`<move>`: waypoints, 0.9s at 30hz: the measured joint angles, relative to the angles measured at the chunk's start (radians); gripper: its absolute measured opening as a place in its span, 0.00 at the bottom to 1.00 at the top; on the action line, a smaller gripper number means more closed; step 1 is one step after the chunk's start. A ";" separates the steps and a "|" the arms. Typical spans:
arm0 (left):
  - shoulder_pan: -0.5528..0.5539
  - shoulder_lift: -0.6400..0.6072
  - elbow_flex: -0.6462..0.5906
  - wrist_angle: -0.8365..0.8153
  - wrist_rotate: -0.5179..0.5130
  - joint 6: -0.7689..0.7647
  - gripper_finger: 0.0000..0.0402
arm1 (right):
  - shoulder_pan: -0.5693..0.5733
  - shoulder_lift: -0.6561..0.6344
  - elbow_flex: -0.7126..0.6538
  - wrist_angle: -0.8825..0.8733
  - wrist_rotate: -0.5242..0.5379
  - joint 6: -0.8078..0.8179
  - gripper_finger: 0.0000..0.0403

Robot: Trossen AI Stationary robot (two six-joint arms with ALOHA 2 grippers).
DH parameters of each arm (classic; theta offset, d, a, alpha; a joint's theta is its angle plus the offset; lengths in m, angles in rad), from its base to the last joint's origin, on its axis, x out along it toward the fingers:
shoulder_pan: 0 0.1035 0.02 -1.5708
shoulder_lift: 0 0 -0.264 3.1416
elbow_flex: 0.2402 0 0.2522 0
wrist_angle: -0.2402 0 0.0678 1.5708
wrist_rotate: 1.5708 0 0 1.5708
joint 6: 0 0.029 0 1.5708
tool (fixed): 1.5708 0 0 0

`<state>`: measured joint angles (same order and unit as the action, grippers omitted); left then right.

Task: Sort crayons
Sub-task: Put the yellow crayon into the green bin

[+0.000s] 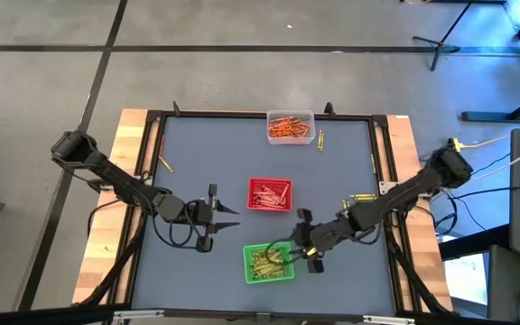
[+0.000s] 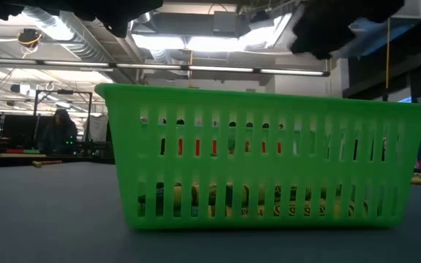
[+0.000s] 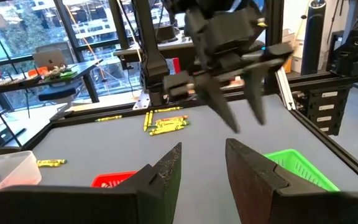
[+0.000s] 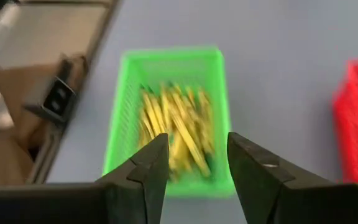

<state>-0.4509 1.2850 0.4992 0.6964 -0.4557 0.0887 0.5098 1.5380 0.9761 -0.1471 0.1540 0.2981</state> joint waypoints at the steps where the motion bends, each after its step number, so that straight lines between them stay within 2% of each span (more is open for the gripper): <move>1: 0.000 0.000 0.000 0.000 0.000 0.000 0.27 | 0.000 -0.020 0.000 -0.054 0.004 0.018 0.40; 5: 0.000 0.000 0.000 0.000 0.000 0.000 0.27 | 0.000 -0.100 0.000 -0.273 0.028 0.124 0.40; 8: 0.000 0.000 0.000 0.001 0.000 0.000 0.27 | 0.000 -0.141 0.000 -0.451 0.088 0.194 0.40; 13: 0.000 0.000 0.000 0.003 0.000 0.000 0.27 | -0.003 -0.170 -0.001 -0.717 0.158 0.332 0.40; 16: 0.000 0.000 0.000 0.004 0.000 0.000 0.27 | -0.022 -0.168 -0.001 -0.849 0.163 0.435 0.40; 21: 0.000 0.000 0.000 0.004 0.000 0.000 0.27 | -0.091 -0.168 -0.045 -0.942 0.089 0.618 0.40; 27: 0.000 0.000 0.000 0.004 0.000 -0.001 0.27 | -0.202 -0.168 -0.175 -0.885 -0.071 0.749 0.40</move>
<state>-0.4507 1.2851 0.4992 0.7002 -0.4553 0.0879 0.3078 1.3705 0.8014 -1.0318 0.0828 1.0472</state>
